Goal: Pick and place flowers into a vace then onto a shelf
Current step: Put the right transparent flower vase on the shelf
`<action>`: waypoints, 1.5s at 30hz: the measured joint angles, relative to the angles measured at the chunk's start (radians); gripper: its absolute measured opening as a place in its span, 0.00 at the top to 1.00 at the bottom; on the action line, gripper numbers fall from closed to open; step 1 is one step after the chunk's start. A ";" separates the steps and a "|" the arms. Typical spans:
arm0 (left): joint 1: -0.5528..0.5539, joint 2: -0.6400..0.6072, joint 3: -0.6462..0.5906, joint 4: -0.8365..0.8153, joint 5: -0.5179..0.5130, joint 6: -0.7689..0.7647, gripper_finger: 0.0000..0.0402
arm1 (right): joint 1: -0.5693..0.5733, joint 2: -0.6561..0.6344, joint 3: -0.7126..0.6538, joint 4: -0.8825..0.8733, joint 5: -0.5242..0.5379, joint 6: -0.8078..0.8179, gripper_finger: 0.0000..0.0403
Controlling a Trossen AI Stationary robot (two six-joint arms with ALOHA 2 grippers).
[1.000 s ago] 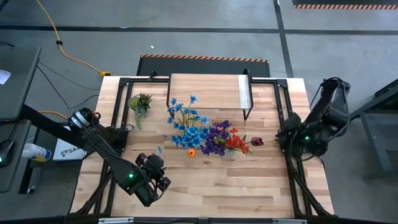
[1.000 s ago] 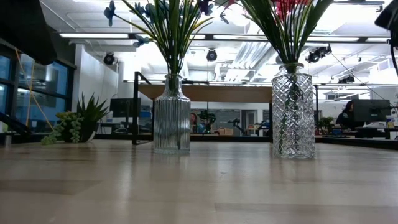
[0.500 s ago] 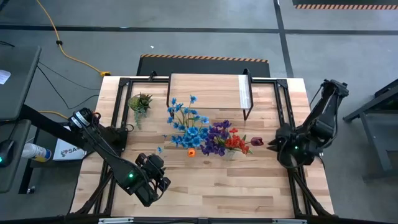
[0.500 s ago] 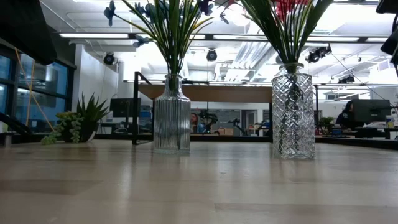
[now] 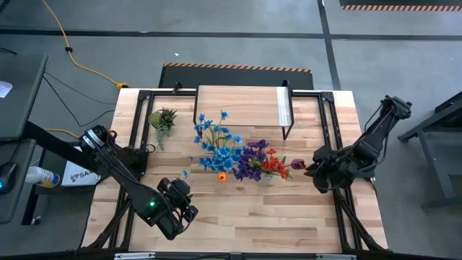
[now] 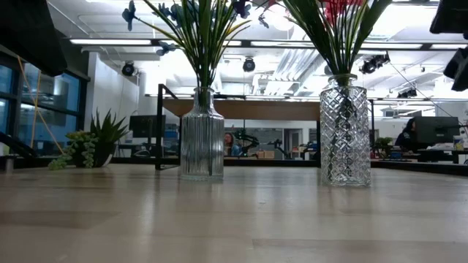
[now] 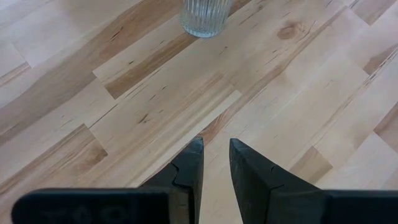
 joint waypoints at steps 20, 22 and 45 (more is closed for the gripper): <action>0.000 0.000 0.000 0.001 0.000 0.000 0.72 | -0.166 0.147 -0.006 0.265 0.022 -0.306 0.45; 0.000 0.000 0.000 0.000 0.000 0.000 0.72 | -0.171 0.175 -0.006 0.296 0.034 -0.326 0.44; 0.000 0.000 0.000 -0.001 0.000 0.000 0.72 | -0.171 0.422 -0.005 0.519 0.037 -0.329 0.43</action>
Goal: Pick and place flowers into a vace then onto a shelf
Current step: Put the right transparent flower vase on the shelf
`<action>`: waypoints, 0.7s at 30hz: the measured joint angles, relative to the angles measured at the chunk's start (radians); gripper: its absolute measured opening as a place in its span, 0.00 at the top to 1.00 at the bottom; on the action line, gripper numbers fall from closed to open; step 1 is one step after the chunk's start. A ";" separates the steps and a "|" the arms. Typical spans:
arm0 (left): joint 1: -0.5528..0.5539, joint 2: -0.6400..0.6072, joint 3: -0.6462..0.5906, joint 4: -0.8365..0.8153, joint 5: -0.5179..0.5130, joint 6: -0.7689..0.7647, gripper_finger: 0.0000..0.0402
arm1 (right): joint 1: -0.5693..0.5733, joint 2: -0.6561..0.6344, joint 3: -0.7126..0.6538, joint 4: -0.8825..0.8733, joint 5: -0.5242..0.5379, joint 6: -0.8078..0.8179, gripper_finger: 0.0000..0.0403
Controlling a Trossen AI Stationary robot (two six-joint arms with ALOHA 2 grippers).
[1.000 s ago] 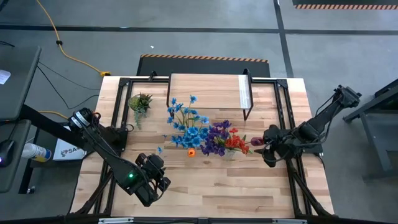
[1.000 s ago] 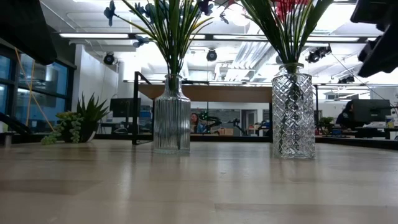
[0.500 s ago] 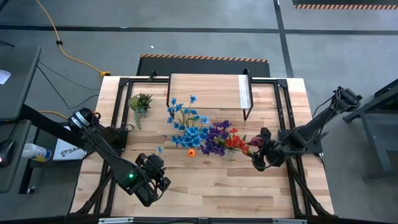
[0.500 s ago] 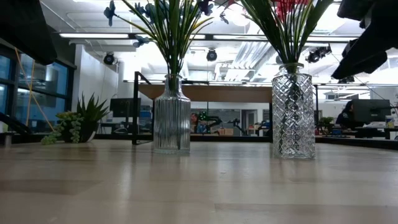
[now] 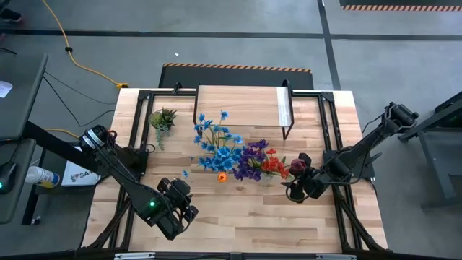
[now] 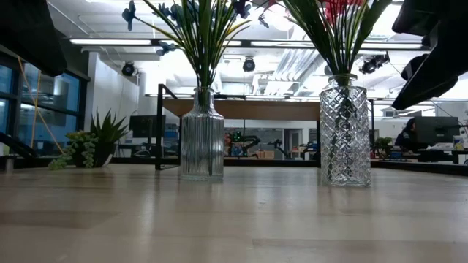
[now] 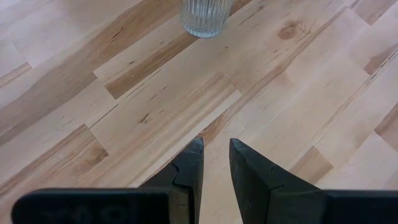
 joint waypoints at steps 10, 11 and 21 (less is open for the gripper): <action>0.000 0.000 0.000 -0.006 0.000 0.000 0.72 | 0.000 -0.003 0.000 0.011 0.005 -0.034 0.43; 0.000 0.000 0.000 -0.007 0.000 0.000 0.72 | 0.000 -0.003 0.000 0.014 0.015 -0.037 0.44; 0.000 0.000 0.000 -0.006 0.000 0.000 0.72 | -0.005 -0.003 0.001 0.079 0.030 -0.208 0.42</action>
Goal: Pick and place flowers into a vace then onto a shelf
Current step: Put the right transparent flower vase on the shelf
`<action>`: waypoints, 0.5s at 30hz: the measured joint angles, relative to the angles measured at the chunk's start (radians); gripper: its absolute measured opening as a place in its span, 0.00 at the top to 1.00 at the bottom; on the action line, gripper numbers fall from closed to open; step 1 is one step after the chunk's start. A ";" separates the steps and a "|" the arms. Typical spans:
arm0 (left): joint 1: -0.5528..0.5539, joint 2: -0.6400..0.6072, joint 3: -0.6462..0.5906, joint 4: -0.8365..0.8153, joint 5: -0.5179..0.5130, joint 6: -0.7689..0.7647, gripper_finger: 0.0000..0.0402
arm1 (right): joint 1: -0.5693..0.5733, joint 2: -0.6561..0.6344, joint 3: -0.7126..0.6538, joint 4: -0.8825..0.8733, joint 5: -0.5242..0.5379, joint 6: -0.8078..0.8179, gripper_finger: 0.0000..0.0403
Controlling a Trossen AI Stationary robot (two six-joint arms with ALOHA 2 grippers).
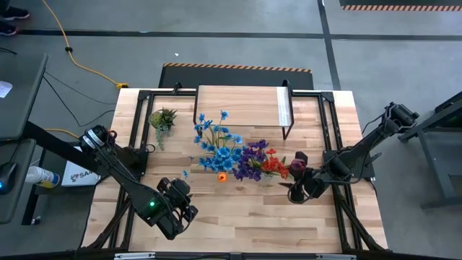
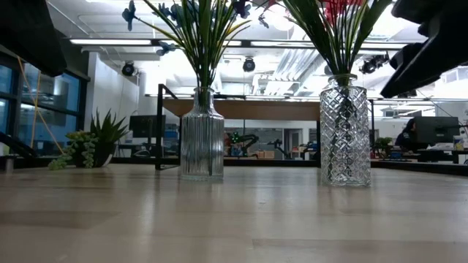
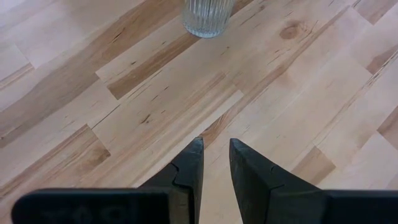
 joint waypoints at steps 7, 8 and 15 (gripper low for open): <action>0.000 0.000 0.000 0.000 0.033 0.000 0.72 | 0.000 0.000 0.000 -0.001 0.013 0.013 0.41; 0.000 0.000 0.000 0.000 0.037 0.000 0.72 | 0.000 0.000 0.000 -0.002 0.009 0.022 0.41; 0.000 0.000 0.000 0.000 0.042 0.000 0.72 | 0.000 0.000 0.000 0.000 -0.052 0.027 0.41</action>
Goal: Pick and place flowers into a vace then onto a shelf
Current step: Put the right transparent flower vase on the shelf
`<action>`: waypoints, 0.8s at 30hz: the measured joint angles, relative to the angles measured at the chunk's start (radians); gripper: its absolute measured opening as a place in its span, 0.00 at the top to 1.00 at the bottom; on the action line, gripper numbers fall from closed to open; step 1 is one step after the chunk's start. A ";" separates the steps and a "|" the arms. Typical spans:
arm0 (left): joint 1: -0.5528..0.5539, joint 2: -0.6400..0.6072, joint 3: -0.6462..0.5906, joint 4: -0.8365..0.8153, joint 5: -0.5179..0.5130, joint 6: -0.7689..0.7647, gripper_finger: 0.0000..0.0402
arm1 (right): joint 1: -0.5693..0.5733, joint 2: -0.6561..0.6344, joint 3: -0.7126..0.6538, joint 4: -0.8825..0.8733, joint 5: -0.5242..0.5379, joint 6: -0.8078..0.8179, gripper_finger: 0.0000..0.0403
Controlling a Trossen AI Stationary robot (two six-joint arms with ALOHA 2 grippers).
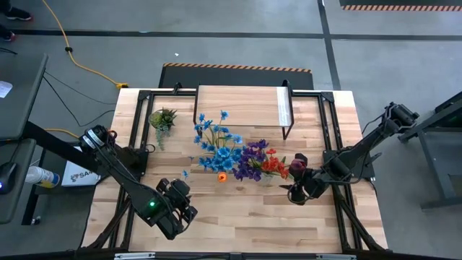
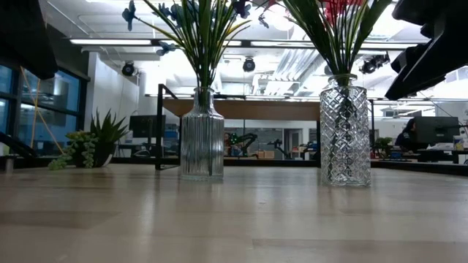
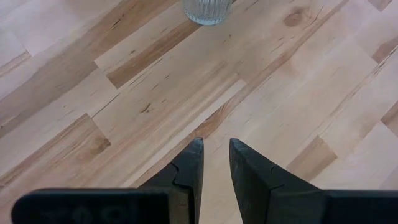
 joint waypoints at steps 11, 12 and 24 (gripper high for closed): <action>0.000 0.000 0.000 0.000 0.000 0.000 0.72 | 0.000 0.000 0.000 0.020 -0.016 0.043 0.41; 0.000 0.000 0.000 0.000 0.000 0.000 0.72 | 0.000 0.000 0.000 0.019 -0.015 0.056 0.41; 0.000 0.000 0.000 0.000 0.000 0.000 0.72 | 0.000 0.000 0.000 0.019 -0.042 0.056 0.41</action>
